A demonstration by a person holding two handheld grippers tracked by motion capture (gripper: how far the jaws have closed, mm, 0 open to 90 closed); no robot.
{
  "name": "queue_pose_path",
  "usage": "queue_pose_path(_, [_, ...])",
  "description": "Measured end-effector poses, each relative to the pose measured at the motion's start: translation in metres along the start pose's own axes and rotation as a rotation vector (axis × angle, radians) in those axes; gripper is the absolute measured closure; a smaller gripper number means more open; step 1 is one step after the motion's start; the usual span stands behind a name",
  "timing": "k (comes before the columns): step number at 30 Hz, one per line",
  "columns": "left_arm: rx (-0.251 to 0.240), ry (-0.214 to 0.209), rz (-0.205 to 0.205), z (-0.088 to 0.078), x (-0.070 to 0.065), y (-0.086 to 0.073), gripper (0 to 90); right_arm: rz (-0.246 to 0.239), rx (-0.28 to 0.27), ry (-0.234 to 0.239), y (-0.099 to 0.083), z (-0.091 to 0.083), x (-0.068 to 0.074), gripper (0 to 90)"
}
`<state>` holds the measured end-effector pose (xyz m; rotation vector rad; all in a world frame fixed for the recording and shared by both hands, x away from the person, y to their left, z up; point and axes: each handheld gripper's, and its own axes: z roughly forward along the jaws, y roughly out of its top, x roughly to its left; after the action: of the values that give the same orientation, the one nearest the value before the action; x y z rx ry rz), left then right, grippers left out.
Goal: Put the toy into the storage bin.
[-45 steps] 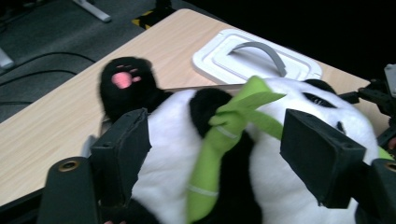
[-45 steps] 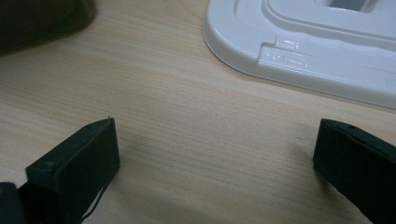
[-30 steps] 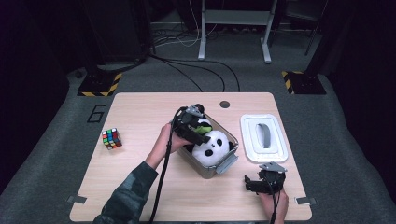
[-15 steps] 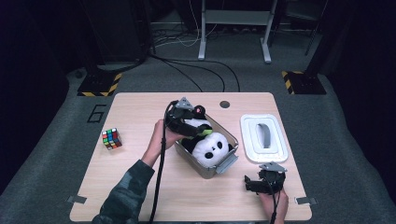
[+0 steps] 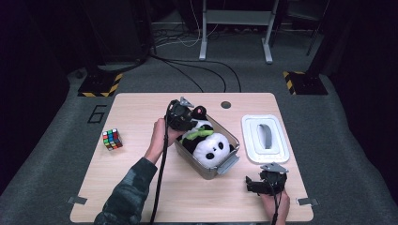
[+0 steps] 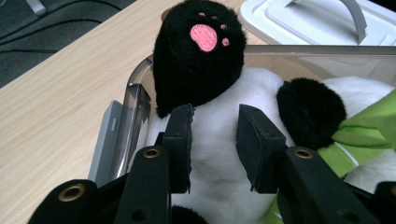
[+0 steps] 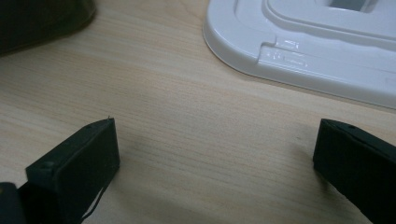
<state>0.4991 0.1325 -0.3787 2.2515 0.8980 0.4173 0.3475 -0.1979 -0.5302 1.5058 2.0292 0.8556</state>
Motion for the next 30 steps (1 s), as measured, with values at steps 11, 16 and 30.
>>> queue_pose_path(11, [0.130, 0.052, 0.038, 0.024, -0.006, -0.002, 69.7, 0.000, 0.000, 0.000, 0.000, 0.000, 0.000, 0.0])
queue_pose_path(16, [0.165, 0.092, 0.063, 0.032, -0.012, -0.001, 71.2, 0.000, 0.000, 0.000, 0.000, 0.000, 0.000, 0.0])
queue_pose_path(30, [0.010, -0.084, -0.090, 0.015, 0.020, -0.012, 55.2, 0.000, 0.000, 0.000, 0.000, 0.000, 0.000, 0.0])
